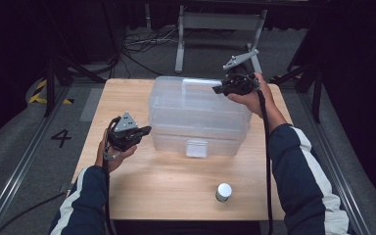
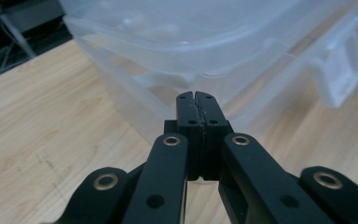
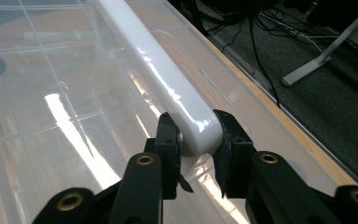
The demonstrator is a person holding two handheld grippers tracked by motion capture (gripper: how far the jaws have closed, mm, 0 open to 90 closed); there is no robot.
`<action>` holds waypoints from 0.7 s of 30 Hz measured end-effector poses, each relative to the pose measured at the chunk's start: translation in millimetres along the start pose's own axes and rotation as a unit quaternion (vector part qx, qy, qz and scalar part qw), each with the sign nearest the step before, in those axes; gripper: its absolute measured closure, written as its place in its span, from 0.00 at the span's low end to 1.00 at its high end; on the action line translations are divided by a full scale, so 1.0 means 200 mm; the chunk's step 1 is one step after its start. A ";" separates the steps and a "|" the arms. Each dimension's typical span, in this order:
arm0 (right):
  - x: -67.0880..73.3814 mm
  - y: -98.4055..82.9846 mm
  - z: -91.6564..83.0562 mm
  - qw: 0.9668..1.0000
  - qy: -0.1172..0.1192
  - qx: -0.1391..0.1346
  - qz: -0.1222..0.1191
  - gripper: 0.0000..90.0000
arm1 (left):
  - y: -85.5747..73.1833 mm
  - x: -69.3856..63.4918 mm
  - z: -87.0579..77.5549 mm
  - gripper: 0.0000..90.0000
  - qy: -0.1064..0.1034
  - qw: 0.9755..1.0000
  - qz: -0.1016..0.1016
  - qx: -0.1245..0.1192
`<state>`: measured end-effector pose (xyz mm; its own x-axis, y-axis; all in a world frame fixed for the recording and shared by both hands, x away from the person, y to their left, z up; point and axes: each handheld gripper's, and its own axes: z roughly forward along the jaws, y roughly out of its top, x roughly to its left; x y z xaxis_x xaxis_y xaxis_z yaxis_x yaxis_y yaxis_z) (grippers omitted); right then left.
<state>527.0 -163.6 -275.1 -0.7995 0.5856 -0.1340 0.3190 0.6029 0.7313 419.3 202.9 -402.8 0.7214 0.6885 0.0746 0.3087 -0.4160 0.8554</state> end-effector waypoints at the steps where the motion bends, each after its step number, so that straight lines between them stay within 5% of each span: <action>1: 0.00 0.00 0.00 1.000 0.001 0.000 -0.002 0.82 | 0.00 0.00 0.00 1.00 0.003 1.000 -0.003 -0.001; 9: 0.01 -0.02 0.00 1.000 0.008 -0.002 -0.011 0.82 | 0.01 0.03 0.04 1.00 0.015 1.000 -0.013 -0.006; 19: 0.04 -0.02 -0.02 1.000 0.008 -0.004 -0.026 0.83 | 0.00 0.04 0.03 1.00 0.003 1.000 -0.014 -0.020; 21: 0.03 -0.02 -0.03 1.000 0.013 -0.008 -0.027 0.83 | 0.01 0.02 0.03 1.00 -0.015 0.999 -0.012 -0.026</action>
<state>517.3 -165.8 -275.9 -0.8285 0.5377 -0.1565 0.2663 0.6242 0.7344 426.6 202.5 -404.3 0.7333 0.6787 0.0393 0.2933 -0.3680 0.8823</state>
